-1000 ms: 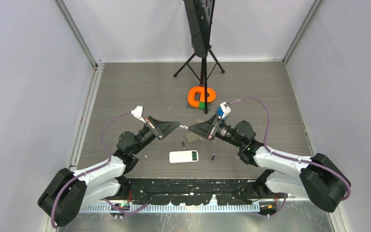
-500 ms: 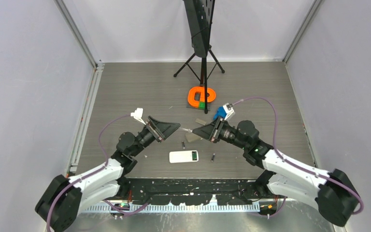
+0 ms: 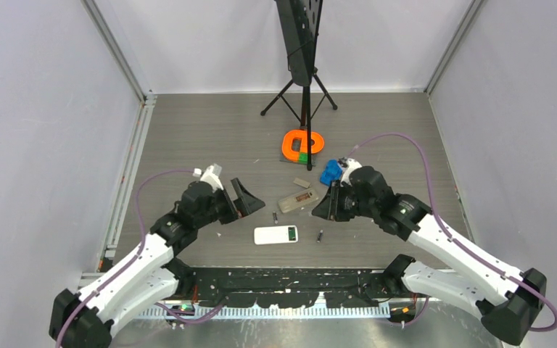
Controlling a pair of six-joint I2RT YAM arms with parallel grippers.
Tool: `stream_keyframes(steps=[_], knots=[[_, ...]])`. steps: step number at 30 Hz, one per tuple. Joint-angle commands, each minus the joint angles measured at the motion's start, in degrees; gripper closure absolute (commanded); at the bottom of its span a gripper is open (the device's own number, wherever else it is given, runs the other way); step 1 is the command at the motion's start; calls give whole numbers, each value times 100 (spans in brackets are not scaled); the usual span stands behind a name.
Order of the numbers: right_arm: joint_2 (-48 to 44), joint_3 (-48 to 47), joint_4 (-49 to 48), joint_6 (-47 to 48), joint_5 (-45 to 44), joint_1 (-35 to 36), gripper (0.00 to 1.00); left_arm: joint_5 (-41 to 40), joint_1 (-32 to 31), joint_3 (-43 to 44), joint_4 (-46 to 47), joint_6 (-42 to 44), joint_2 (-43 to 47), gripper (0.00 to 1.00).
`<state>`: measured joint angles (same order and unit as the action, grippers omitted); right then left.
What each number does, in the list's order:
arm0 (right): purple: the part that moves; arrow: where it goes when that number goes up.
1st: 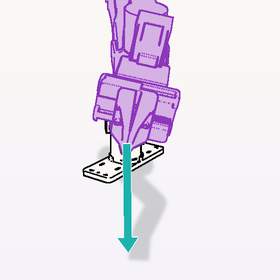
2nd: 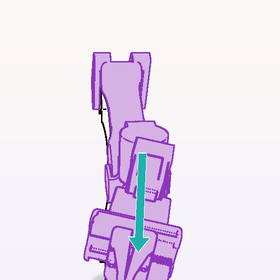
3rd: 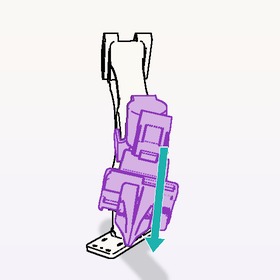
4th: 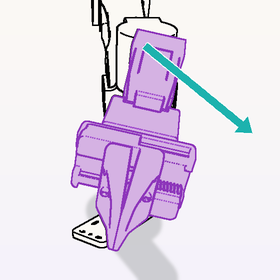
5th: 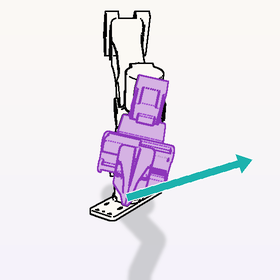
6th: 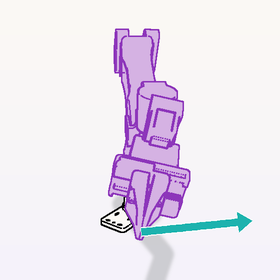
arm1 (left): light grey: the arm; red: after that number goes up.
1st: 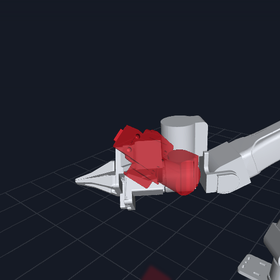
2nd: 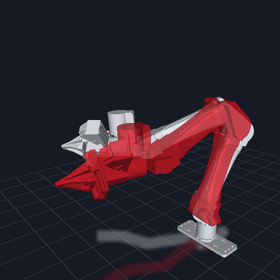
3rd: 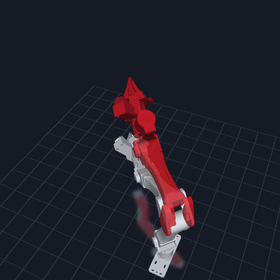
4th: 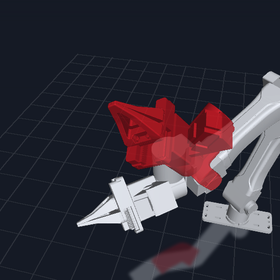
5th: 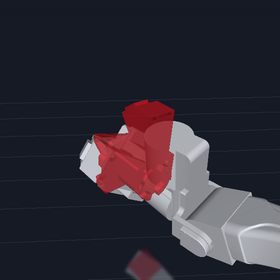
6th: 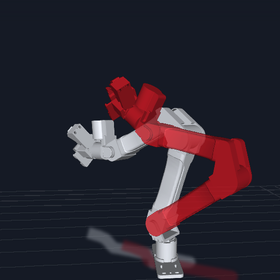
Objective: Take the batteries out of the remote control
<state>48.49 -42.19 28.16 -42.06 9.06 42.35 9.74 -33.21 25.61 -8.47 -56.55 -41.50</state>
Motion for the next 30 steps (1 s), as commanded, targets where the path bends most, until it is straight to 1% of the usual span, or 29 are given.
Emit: stream_keyframes(steps=[1,4,7,9,15,20,21,24,30], knots=[[558,-681,1750,661,159,148,100,319,-110,232,-1471,677,-829,0],[808,-796,1932,751,-90,445,100,-144,-569,455,-1820,835,-1266,1],[1021,-819,1756,684,-93,666,100,-598,-1008,648,-2019,886,-1584,5],[1162,-842,1584,576,-195,834,100,-770,-1155,717,-2072,896,-1786,6],[1685,-1059,1298,487,-724,1264,100,-841,-1299,668,-1810,828,-2002,14],[1998,-1219,1059,462,-879,1430,100,-890,-1302,602,-1624,800,-2089,18],[2043,-1235,1021,467,-1067,1448,100,-877,-1302,585,-1546,775,-2110,19],[2221,-1296,946,480,-1234,1490,100,-771,-1303,468,-1195,680,-2186,22],[2468,-1470,992,451,-1635,1572,100,-730,-1302,489,-1061,690,-2453,24]])
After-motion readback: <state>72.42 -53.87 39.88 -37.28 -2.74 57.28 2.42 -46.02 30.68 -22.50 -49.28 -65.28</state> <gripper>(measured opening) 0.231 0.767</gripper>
